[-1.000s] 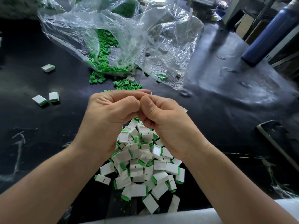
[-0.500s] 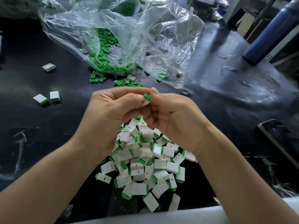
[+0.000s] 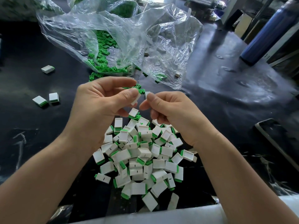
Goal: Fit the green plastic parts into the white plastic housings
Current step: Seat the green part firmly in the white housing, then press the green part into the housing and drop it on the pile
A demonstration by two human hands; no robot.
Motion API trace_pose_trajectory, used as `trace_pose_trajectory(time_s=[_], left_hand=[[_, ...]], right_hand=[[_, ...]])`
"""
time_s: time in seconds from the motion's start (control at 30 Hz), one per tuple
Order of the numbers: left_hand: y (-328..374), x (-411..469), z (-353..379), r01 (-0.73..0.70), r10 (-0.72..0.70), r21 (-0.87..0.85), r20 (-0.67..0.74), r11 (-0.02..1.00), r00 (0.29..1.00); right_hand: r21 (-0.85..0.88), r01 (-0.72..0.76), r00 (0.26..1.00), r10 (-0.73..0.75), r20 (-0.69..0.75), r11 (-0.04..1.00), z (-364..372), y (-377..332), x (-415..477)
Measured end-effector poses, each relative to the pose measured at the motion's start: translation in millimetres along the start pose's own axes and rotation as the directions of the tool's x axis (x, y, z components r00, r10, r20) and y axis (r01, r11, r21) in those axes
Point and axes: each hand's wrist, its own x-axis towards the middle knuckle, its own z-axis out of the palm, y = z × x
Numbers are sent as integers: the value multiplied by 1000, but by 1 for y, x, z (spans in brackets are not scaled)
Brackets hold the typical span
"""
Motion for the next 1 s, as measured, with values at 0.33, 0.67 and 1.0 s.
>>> trace_pose_trajectory(time_s=[0.33, 0.67, 1.0], left_hand=[[-7, 1, -4, 29, -75, 355, 116, 935, 990], [-20, 18, -15, 86, -43, 495, -99, 864, 994], [-19, 17, -9, 113, -72, 509, -98, 854, 993]], right_hand=[[-341, -39, 995, 5, -99, 939, -5, 9, 6], [-630, -95, 954, -110, -278, 771, -25, 21, 18], [-843, 126, 974, -228, 4, 523, 0, 40, 49]])
